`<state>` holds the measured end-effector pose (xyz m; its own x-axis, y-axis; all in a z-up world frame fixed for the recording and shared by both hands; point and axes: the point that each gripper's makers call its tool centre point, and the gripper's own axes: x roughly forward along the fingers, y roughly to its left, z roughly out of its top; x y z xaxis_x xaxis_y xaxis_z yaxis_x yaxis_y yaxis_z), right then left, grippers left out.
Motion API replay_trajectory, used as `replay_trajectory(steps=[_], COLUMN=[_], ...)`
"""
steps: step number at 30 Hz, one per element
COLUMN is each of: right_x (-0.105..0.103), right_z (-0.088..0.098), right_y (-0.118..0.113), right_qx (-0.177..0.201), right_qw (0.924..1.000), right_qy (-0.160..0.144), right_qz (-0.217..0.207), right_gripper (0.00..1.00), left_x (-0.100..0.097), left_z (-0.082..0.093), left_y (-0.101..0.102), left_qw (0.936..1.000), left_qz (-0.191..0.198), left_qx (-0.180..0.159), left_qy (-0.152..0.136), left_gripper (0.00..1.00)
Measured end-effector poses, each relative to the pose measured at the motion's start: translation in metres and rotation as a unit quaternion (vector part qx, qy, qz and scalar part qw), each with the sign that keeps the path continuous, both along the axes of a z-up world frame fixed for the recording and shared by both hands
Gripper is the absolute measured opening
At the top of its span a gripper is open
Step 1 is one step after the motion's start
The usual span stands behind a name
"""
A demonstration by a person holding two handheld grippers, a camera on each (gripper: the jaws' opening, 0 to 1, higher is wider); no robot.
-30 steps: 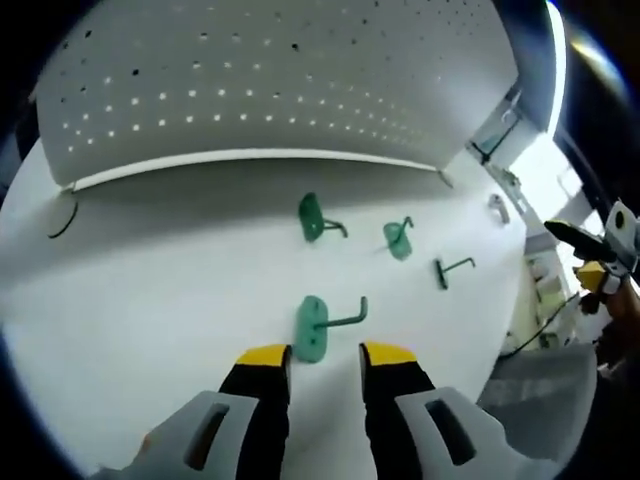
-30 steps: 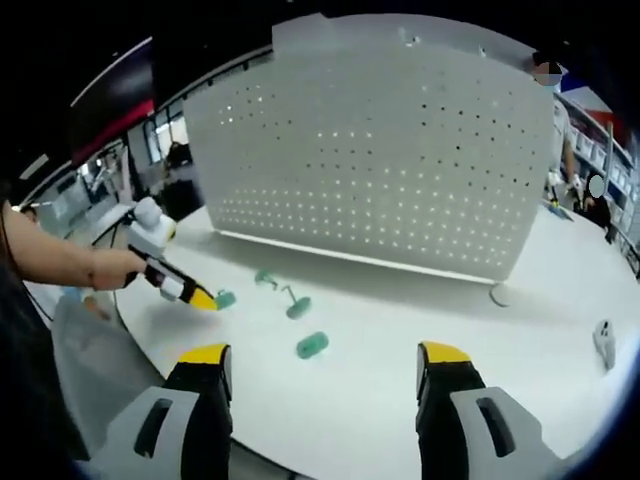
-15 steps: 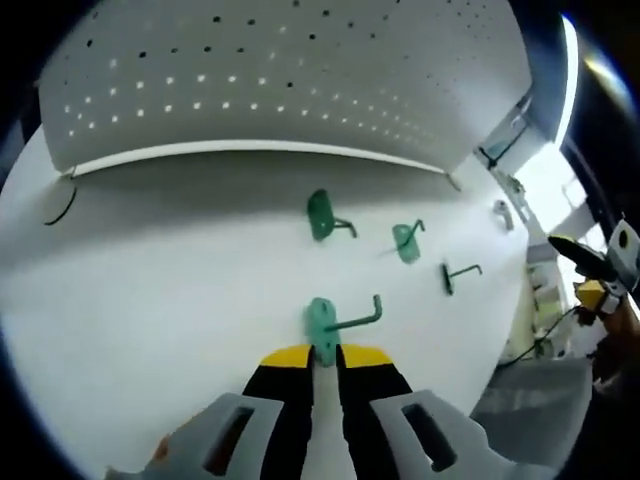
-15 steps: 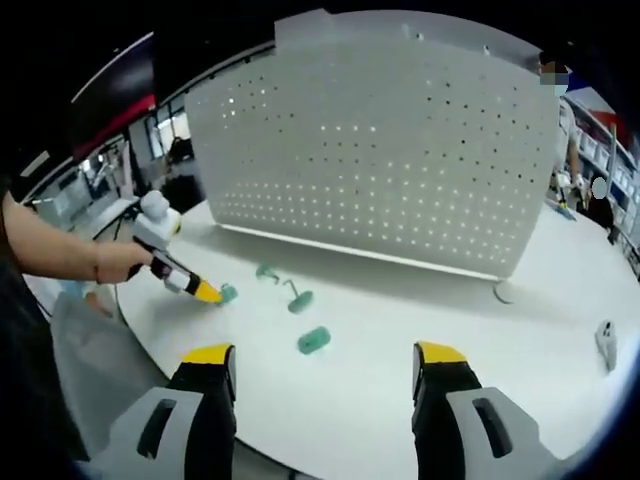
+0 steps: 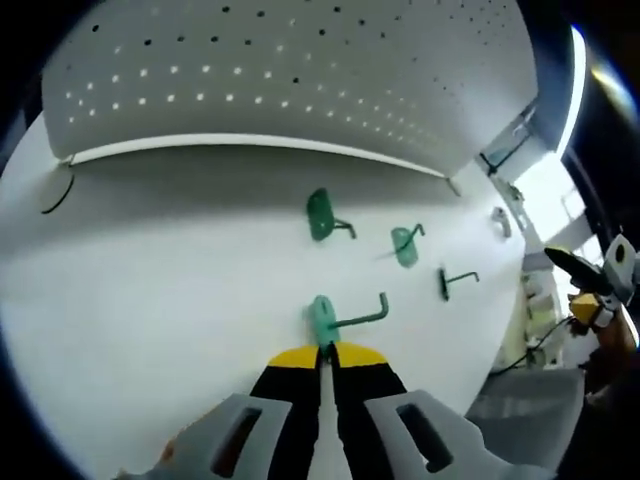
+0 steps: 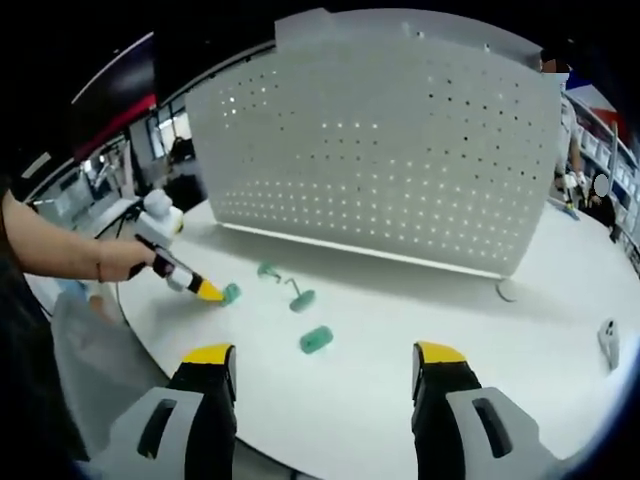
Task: Insert the hook assembly into the mounting plate slot until the hook locks in place.
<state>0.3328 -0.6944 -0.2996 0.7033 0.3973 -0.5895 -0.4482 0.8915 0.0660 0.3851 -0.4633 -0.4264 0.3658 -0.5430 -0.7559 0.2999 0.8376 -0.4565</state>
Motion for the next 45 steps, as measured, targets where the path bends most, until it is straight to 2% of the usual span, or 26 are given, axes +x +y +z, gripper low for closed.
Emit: replay_trajectory(steps=[4, 6, 13, 17, 20, 28, 34, 45], right_x=[0.000, 0.000, 0.001, 0.002, 0.005, 0.003, 0.004, 0.006], right_z=[-0.001, -0.001, 0.001, 0.002, 0.005, 0.003, 0.004, 0.013], right_y=[0.000, 0.000, -0.001, -0.002, -0.008, -0.004, 0.000, 0.007], right_qx=[0.001, 0.002, 0.001, -0.001, -0.012, -0.003, -0.002, 0.004], right_qw=[1.0000, 1.0000, 1.0000, 1.0000, 0.9997, 0.9999, 0.9999, 0.9998], right_qy=[0.001, 0.002, 0.001, 0.000, -0.014, -0.006, -0.007, -0.017], right_qz=[-0.001, 0.000, 0.000, -0.001, -0.015, -0.015, -0.010, 0.000], right_gripper=[0.72, 0.72, 0.72, 0.72, 0.76, 0.75, 0.75, 0.75], left_x=[0.003, 0.003, 0.003, 0.007, 0.007, 0.009, 0.018, 0.017], left_z=[0.005, 0.006, 0.006, 0.005, 0.009, 0.016, 0.036, 0.076], left_y=[-0.004, -0.003, -0.005, 0.001, 0.003, 0.006, 0.011, 0.014], left_qw=[0.9999, 0.9999, 0.9999, 0.9997, 0.9996, 0.9990, 0.9970, 0.9926], left_qz=[0.001, -0.007, -0.006, -0.009, -0.008, -0.016, -0.021, -0.031], left_qx=[-0.011, -0.001, -0.002, 0.011, 0.012, 0.019, 0.025, 0.029], left_qy=[-0.007, -0.013, -0.011, -0.019, -0.022, -0.038, -0.069, -0.114], left_gripper=[0.01, 0.01, 0.01, 0.01, 0.01, 0.01, 0.01, 0.01])
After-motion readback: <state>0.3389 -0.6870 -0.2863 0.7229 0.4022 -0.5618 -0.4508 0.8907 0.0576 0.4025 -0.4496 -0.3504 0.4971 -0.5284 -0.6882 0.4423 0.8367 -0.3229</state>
